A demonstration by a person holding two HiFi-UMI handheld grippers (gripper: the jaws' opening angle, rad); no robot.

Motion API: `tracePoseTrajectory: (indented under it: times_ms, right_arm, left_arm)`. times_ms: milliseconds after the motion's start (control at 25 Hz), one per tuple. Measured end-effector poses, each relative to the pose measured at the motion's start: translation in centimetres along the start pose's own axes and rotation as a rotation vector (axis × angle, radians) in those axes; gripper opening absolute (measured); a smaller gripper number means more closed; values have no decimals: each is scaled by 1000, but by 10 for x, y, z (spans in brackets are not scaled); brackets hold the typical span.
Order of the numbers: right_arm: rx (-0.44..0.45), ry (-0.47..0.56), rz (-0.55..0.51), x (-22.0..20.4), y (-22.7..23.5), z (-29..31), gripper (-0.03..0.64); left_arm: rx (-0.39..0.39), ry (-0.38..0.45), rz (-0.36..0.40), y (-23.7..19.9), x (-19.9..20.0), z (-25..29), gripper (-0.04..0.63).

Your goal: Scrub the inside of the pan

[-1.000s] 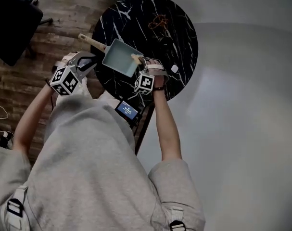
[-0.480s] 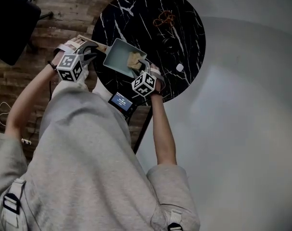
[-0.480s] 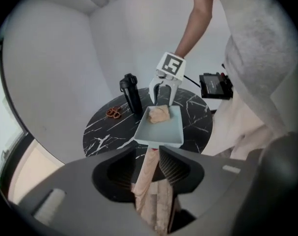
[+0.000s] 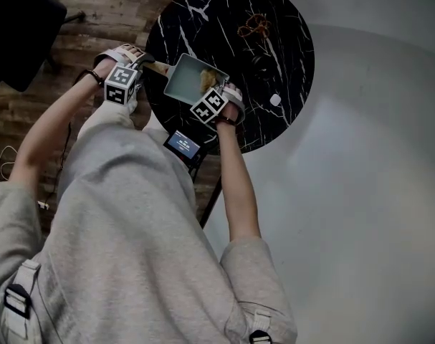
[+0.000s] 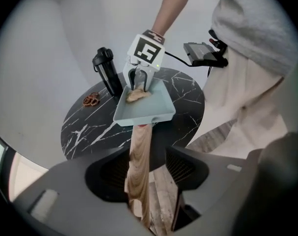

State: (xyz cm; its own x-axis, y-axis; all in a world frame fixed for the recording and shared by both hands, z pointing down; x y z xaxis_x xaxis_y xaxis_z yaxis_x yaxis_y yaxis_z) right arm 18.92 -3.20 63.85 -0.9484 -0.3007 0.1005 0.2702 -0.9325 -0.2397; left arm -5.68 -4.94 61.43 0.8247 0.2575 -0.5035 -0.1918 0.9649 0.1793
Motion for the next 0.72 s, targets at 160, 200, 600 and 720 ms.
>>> tracePoseTrajectory:
  times_ms: [160, 200, 600, 720]
  right_arm:
    - [-75, -30, 72, -3, -3, 4, 130]
    - [-71, -21, 97, -4, -1, 3, 129]
    - [146, 317, 471, 18, 22, 0, 282]
    - [234, 331, 554, 25, 20, 9, 220]
  left_arm:
    - [-17, -28, 60, 5, 2, 13, 206]
    - [-13, -28, 62, 4, 2, 15, 203]
    - [17, -50, 26, -3, 3, 19, 123]
    - [11, -56, 29, -3, 4, 20, 118]
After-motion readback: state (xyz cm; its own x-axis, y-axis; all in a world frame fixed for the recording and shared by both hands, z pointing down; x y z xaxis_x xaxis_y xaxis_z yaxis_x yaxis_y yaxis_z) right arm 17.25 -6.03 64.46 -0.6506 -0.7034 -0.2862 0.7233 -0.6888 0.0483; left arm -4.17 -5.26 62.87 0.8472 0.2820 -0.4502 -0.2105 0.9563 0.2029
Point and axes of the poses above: the fingertips, and each gripper's own axes: z forward along the fingers, y to its right, x out of its top, the point moved 8 cm from there along -z, backward along the fingers, and after that the axes turned 2 degrees about -z, right-handed, at the moved point
